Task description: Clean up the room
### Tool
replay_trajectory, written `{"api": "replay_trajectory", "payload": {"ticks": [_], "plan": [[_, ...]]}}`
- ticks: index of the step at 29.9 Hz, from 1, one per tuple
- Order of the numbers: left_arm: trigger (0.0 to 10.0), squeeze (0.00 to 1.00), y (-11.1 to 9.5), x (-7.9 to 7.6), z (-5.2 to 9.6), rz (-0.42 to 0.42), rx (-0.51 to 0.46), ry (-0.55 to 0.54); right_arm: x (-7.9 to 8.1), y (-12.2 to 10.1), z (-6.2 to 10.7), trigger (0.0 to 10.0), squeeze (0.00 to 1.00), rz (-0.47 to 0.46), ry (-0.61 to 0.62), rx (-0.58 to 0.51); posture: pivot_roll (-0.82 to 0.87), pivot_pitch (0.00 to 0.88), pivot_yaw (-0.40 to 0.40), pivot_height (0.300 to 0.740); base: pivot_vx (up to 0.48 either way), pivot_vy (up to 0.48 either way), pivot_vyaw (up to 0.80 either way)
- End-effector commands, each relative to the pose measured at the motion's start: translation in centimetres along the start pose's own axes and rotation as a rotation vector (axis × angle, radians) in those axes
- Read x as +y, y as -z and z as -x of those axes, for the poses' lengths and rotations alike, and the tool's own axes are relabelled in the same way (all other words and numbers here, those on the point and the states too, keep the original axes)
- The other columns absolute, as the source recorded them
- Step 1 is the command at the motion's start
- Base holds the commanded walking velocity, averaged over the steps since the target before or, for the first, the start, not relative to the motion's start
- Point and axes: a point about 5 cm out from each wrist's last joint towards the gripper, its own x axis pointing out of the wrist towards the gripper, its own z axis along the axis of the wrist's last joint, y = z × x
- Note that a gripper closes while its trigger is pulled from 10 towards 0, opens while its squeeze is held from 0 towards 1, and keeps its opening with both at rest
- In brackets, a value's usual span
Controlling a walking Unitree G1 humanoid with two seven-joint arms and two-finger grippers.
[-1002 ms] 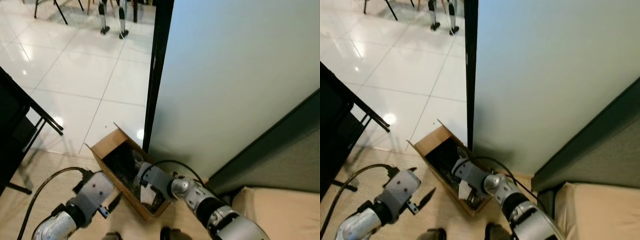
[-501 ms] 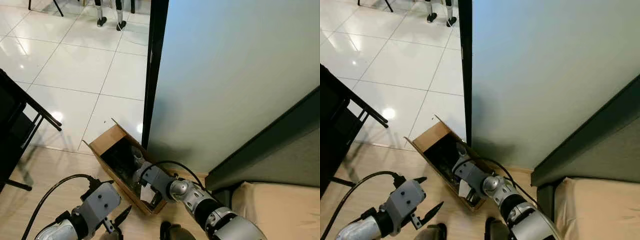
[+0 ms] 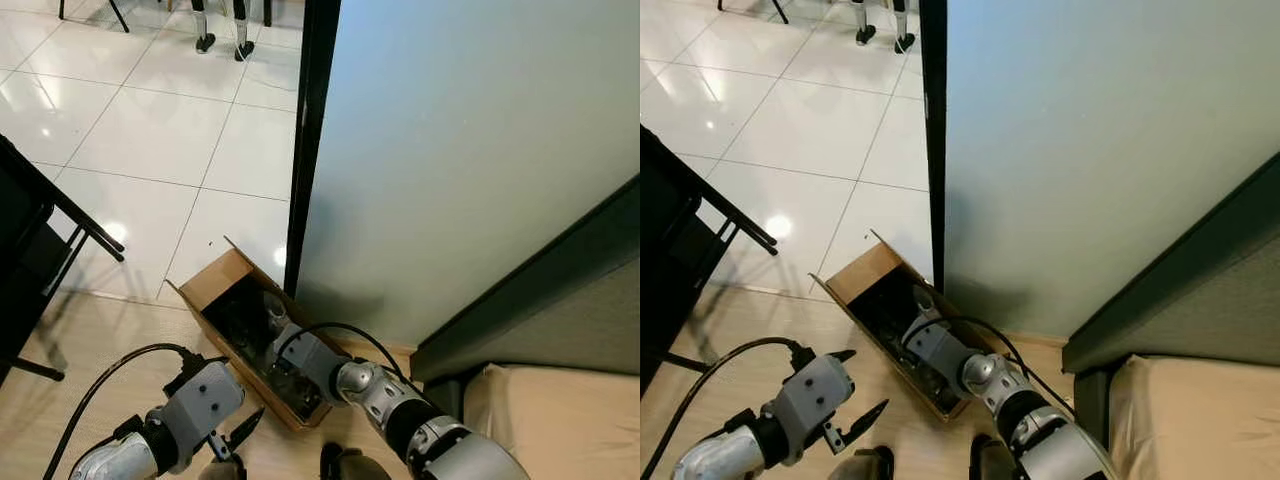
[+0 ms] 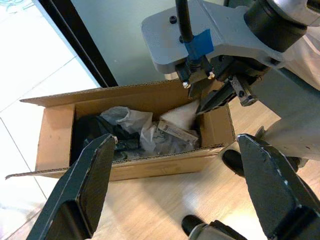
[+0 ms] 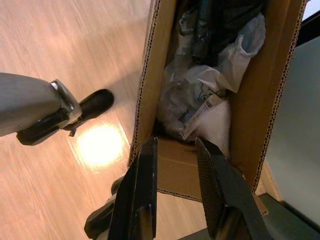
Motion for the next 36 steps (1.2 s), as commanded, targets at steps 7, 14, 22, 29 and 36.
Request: {"api": "replay_trajectory", "payload": {"ticks": [7, 14, 22, 29, 36], "plan": [[10.0, 0.0, 1.5, 0.4, -0.7, 0.077, 0.065, -0.101, -2.0, -1.0, 0.6, 10.0, 0.0, -0.215, 0.114, -0.133, 0.06, 0.243, -0.067, 0.74, 0.0, 0.0, 0.0], [10.0, 0.0, 2.1, 1.4, -2.5, 0.272, 0.068, -0.356, -3.8, -0.3, 1.9, 10.0, 0.0, -0.474, 0.265, -0.294, 0.02, 0.117, -0.041, 0.74, 0.0, 0.0, 0.0], [10.0, 0.0, 4.3, -0.2, -5.8, 0.528, 0.216, -0.426, -3.5, 3.4, 4.6, 10.0, 0.0, -0.623, 0.516, -0.39, -0.02, 0.058, 0.0, 0.74, 0.0, 0.0, 0.0], [10.0, 0.0, 3.6, 0.2, -7.8, 0.506, 0.198, -0.477, -3.5, 4.4, 5.1, 10.0, 0.0, -0.631, 0.59, -0.317, -0.05, 0.051, 0.023, 0.74, 0.0, 0.0, -0.11], [10.0, 0.0, 3.6, -0.5, -8.0, 0.504, 0.214, -0.474, -3.0, 4.6, 5.1, 10.0, 0.0, -0.65, 0.562, -0.278, -0.04, 0.051, 0.014, 0.74, 0.0, 0.0, -0.8]]}}
